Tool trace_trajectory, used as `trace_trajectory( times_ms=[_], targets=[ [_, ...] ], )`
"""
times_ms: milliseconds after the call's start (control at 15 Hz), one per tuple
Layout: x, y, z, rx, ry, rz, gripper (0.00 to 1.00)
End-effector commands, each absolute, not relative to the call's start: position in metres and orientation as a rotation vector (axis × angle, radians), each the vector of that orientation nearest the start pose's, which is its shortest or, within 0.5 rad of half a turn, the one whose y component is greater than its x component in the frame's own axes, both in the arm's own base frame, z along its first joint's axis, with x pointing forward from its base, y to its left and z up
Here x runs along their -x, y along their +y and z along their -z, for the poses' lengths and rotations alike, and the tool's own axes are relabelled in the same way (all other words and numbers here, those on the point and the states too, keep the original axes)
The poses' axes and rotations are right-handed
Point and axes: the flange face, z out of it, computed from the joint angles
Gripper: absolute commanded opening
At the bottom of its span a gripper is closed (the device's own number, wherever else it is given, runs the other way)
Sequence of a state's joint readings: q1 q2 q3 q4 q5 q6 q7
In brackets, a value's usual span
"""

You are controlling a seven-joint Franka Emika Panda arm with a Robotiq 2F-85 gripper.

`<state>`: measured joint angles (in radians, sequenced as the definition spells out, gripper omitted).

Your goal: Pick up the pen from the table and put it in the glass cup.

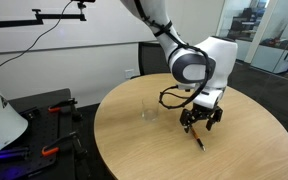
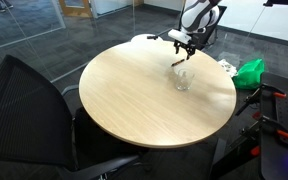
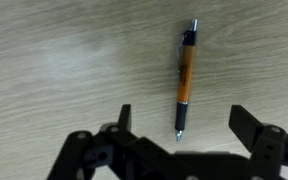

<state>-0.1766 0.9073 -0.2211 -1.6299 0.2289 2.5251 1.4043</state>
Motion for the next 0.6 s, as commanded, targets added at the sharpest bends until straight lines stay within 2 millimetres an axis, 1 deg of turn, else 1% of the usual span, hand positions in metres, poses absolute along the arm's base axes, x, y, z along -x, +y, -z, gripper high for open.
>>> trace_trajectory(
  times_ms=[0, 200, 267, 333, 533],
  targets=[
    [-0.64, -0.256, -0.084, 1.816, 2.616, 0.036, 1.0],
    [-0.643, -0.256, -0.072, 1.825, 2.623, 0.029, 1.0],
    [-0.644, -0.256, -0.07, 1.829, 2.624, 0.03, 0.93],
    [-0.646, -0.255, -0.067, 1.831, 2.623, 0.026, 0.74],
    [-0.649, -0.255, -0.063, 1.827, 2.629, 0.025, 0.51]
  ],
)
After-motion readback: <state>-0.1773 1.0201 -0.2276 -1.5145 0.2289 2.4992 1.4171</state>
